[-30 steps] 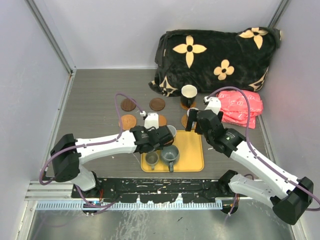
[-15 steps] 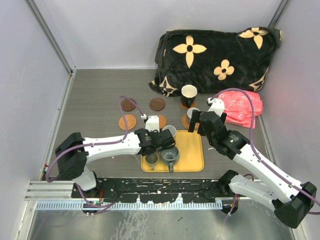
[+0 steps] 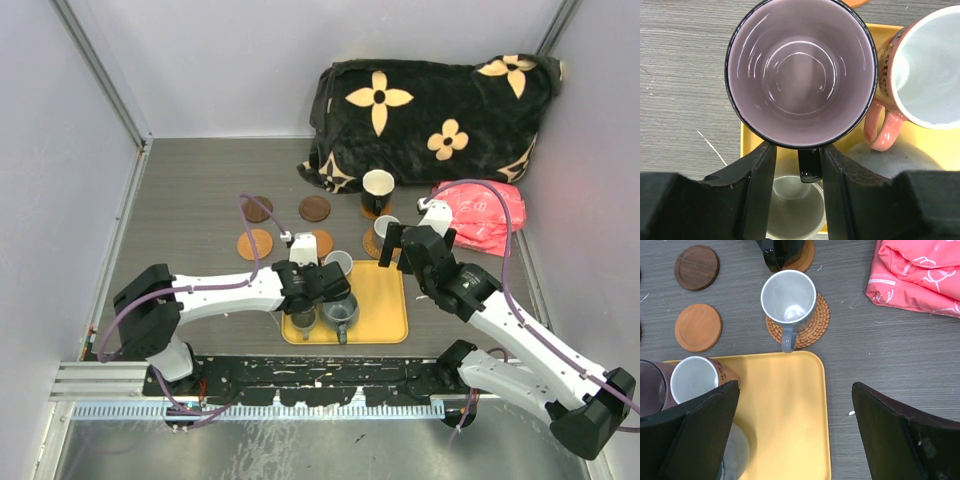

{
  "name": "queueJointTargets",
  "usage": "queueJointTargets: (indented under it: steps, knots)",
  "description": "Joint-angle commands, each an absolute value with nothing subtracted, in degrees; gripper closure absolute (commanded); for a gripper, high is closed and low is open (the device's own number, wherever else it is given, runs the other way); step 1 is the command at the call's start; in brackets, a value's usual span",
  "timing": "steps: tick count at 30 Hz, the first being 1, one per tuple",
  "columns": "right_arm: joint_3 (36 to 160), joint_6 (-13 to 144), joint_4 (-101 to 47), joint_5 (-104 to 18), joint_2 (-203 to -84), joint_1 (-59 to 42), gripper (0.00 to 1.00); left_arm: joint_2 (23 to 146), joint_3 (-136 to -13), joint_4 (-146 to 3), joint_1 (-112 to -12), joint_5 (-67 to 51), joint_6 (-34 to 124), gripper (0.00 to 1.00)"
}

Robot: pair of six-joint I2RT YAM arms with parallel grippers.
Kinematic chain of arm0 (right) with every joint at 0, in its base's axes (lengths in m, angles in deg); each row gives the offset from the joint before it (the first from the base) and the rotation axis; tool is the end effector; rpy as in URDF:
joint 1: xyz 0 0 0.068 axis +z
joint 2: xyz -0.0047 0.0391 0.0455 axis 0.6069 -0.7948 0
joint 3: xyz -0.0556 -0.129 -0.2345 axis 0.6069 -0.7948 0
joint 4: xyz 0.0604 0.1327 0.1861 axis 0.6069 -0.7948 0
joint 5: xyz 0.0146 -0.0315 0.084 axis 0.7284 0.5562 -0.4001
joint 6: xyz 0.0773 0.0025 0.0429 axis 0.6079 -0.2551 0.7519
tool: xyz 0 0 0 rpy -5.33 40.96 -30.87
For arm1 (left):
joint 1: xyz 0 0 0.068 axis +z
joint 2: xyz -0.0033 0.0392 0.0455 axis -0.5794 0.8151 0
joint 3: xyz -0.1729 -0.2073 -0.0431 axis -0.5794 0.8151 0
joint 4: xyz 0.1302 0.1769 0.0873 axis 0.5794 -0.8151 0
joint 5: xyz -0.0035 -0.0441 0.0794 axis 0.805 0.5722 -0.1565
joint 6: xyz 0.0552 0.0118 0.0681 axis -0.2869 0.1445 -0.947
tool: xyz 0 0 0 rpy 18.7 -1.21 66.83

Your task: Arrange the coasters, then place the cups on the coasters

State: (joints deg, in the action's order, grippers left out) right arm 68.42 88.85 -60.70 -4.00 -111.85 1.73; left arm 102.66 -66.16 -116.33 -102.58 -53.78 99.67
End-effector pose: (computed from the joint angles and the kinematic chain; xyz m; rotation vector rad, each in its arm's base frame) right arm 0.1659 0.0830 0.2747 0.1196 2.1222 0.1083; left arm 0.1591 -0.2556 0.1940 -0.1216 2.4253 -0.0365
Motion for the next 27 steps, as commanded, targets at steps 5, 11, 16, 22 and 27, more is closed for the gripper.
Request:
queueJointTargets:
  steps: [5,11,16,22,27]
  knots:
    - [68.1,89.8,-60.8,-2.2,-110.0,1.5,0.00,102.9,-64.7,-113.5,-103.5,-59.2,101.9,0.59]
    - [68.0,89.7,-61.3,-2.2,-109.7,1.5,0.00,104.1,-64.7,-113.0,-104.0,-60.3,102.3,0.62]
    - [68.0,89.7,-61.7,-1.9,-109.3,1.5,0.00,104.6,-64.7,-112.5,-104.2,-61.2,102.5,0.68]
    - [67.8,89.8,-62.1,-1.8,-109.3,1.5,0.00,105.2,-64.7,-112.1,-104.2,-61.1,102.5,0.79]
    - [67.4,90.1,-62.1,-1.9,-109.0,1.5,0.00,105.3,-64.8,-112.3,-104.2,-61.0,102.4,0.87]
